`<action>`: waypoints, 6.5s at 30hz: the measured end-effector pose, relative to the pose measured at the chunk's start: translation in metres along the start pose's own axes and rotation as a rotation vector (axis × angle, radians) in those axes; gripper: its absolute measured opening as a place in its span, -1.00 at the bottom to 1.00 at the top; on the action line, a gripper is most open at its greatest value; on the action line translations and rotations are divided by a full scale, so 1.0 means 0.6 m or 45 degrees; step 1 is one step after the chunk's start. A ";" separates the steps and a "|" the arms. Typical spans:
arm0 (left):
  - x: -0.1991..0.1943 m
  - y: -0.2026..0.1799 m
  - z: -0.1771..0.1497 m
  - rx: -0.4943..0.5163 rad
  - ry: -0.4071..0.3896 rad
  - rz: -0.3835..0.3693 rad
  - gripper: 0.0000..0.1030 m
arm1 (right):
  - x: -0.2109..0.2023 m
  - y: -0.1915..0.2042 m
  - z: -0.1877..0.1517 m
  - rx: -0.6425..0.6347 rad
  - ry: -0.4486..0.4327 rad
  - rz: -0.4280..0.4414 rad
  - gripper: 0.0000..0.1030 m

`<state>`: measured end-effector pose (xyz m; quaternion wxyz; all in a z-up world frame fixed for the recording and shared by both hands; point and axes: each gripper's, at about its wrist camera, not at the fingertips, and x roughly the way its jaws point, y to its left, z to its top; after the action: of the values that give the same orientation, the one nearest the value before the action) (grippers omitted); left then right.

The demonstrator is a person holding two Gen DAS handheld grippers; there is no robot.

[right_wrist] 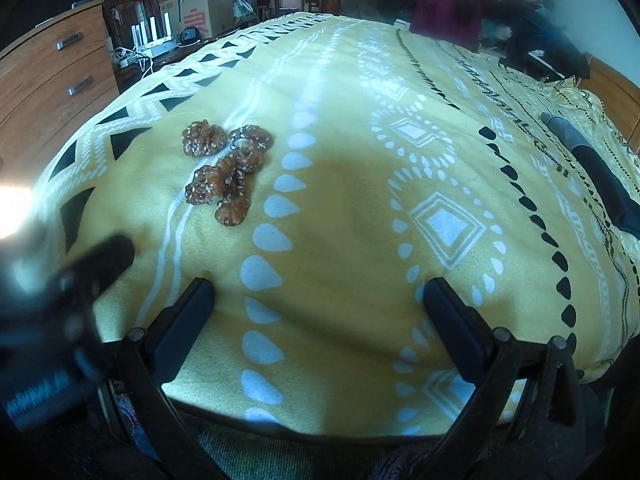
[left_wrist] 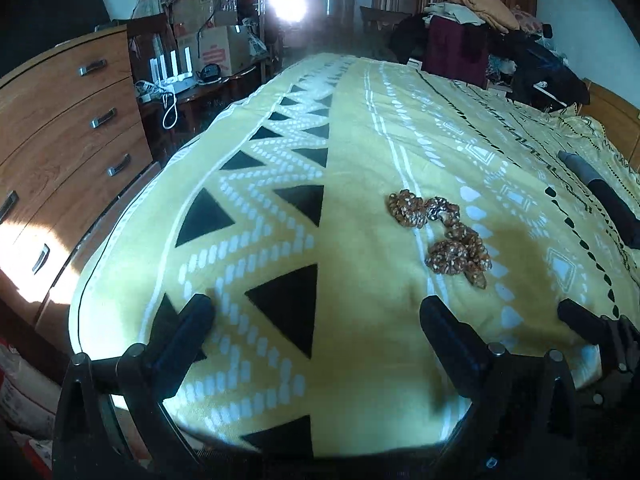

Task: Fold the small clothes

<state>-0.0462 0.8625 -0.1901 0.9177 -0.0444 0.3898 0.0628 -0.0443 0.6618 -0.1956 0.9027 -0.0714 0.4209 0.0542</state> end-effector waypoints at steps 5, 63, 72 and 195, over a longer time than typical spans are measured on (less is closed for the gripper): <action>-0.034 0.004 -0.029 -0.069 0.021 -0.032 1.00 | -0.001 -0.004 -0.001 0.002 -0.005 0.013 1.00; -0.070 -0.134 -0.118 0.153 0.100 -0.075 1.00 | 0.010 -0.038 0.007 -0.061 -0.035 0.188 1.00; -0.070 -0.134 -0.118 0.153 0.100 -0.076 1.00 | 0.010 -0.038 0.006 -0.061 -0.035 0.188 1.00; -0.070 -0.131 -0.118 0.154 0.100 -0.077 1.00 | 0.011 -0.037 0.005 -0.054 -0.039 0.191 1.00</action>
<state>-0.1137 0.7720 -0.2063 0.9042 -0.0032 0.4270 0.0095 -0.0346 0.6404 -0.1969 0.9007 -0.0580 0.4100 0.1318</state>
